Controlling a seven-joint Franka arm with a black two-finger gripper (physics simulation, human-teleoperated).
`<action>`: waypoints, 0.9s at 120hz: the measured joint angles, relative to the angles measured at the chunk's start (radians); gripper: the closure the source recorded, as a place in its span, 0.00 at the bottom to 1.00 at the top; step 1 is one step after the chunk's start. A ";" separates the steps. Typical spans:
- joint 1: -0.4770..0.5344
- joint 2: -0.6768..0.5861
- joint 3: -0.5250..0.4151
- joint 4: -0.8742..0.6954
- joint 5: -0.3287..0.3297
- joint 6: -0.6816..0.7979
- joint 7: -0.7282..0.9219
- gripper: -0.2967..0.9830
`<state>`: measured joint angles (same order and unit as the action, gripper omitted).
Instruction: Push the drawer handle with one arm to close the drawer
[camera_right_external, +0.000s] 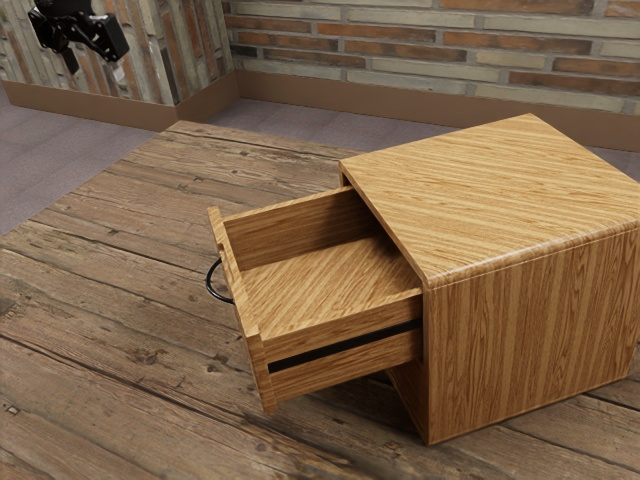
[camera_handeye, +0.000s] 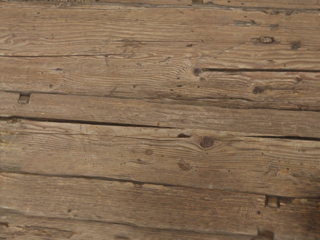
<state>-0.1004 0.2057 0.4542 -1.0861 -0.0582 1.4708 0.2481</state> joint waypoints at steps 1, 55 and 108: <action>0.000 0.000 0.000 0.000 0.000 0.000 0.001 0.25; 0.048 -0.102 -0.031 0.151 -0.067 -0.043 -0.026 0.25; 0.043 -0.633 -0.100 -1.030 0.079 0.143 -0.135 0.25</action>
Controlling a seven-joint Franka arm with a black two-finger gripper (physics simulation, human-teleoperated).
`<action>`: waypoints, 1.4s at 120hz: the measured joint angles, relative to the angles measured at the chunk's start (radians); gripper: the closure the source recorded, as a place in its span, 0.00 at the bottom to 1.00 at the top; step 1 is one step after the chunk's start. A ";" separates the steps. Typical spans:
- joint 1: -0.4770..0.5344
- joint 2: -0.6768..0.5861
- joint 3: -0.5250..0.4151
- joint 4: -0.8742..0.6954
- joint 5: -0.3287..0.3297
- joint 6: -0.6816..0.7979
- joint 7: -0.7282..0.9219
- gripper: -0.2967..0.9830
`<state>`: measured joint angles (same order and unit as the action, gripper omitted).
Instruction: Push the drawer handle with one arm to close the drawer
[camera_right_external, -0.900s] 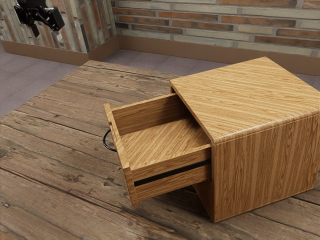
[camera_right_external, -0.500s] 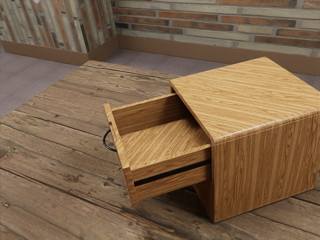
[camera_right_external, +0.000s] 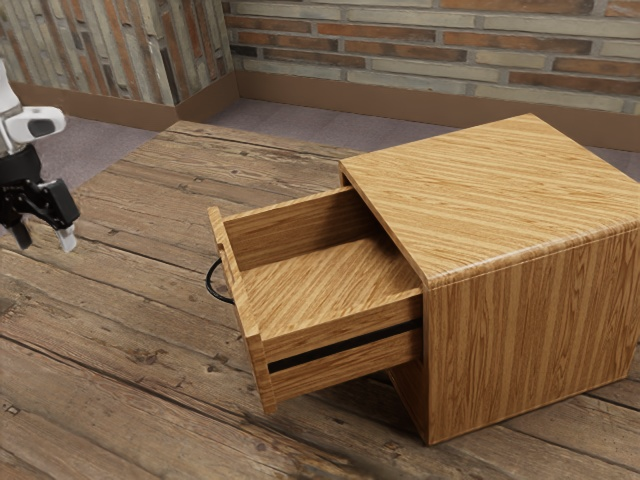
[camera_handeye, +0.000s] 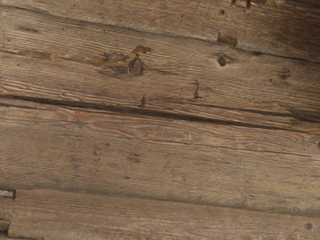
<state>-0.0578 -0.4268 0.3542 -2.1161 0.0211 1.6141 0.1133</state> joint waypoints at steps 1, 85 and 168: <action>0.003 -0.007 -0.001 -0.012 0.006 0.005 -0.002 0.25; -0.140 -0.005 -0.039 -0.196 0.112 0.273 0.519 0.25; -0.223 -0.056 -0.089 -0.334 -0.082 0.521 0.806 0.78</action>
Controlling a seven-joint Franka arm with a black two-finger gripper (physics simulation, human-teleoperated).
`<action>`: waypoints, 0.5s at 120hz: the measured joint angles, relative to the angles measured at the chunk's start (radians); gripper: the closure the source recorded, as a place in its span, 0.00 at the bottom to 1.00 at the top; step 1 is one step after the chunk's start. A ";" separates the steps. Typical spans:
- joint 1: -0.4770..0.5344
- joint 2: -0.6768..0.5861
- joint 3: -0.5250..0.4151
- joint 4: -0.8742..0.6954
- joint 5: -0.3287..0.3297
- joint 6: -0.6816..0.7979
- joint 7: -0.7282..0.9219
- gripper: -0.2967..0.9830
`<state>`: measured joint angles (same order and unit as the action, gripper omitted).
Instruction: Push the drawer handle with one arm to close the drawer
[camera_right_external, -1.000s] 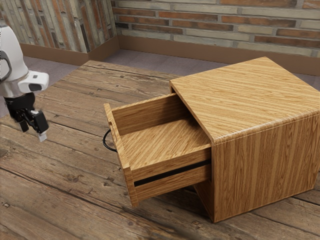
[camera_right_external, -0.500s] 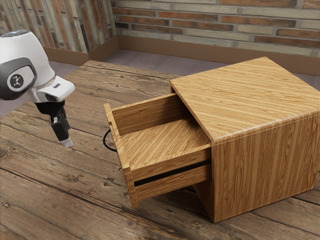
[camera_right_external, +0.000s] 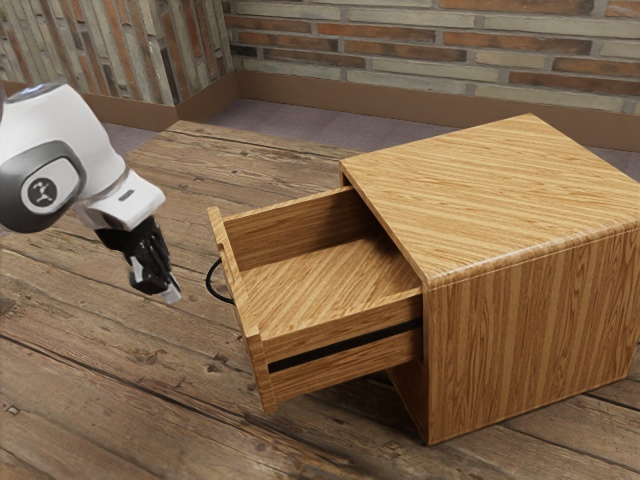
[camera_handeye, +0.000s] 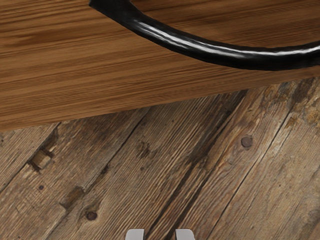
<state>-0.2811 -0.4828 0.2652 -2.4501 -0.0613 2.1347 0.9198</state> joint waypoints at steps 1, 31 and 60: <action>0.001 -0.004 -0.005 -0.002 -0.003 0.000 0.000 0.78; 0.033 -0.144 -0.087 -0.084 -0.080 -0.012 -0.026 0.83; 0.028 -0.123 -0.116 -0.057 -0.096 -0.009 -0.049 0.84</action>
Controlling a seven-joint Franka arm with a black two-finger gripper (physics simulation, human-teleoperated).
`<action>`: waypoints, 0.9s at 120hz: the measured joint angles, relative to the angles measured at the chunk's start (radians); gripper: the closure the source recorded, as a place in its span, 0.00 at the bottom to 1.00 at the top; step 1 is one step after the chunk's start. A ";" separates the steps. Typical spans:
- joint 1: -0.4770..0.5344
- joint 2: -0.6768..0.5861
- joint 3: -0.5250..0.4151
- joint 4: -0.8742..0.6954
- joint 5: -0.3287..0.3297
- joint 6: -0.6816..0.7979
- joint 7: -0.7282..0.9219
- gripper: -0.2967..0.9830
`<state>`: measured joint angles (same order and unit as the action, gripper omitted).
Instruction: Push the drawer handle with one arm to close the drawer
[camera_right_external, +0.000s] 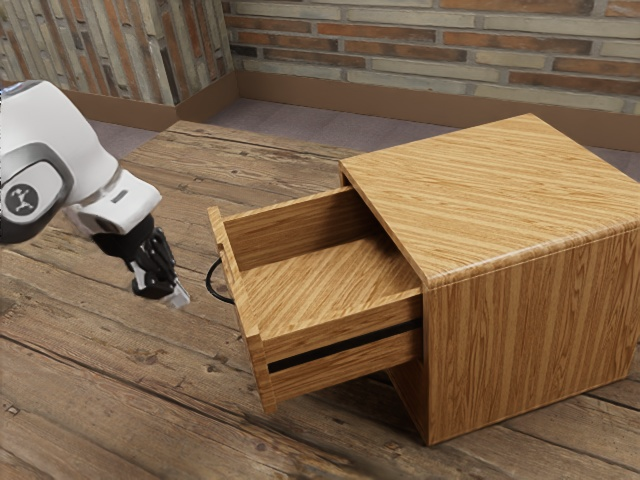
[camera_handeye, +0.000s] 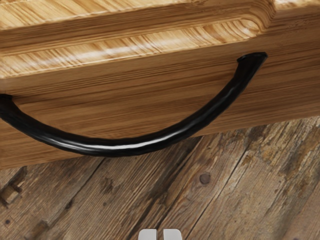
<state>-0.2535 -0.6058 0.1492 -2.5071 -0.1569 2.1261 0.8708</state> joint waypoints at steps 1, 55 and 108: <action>0.000 0.002 0.000 0.002 0.000 0.000 -0.001 0.84; -0.027 0.105 -0.003 0.076 -0.001 0.021 -0.030 0.85; -0.068 0.240 -0.003 0.185 -0.002 0.043 -0.051 0.85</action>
<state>-0.3220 -0.3657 0.1458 -2.3224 -0.1593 2.1691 0.8201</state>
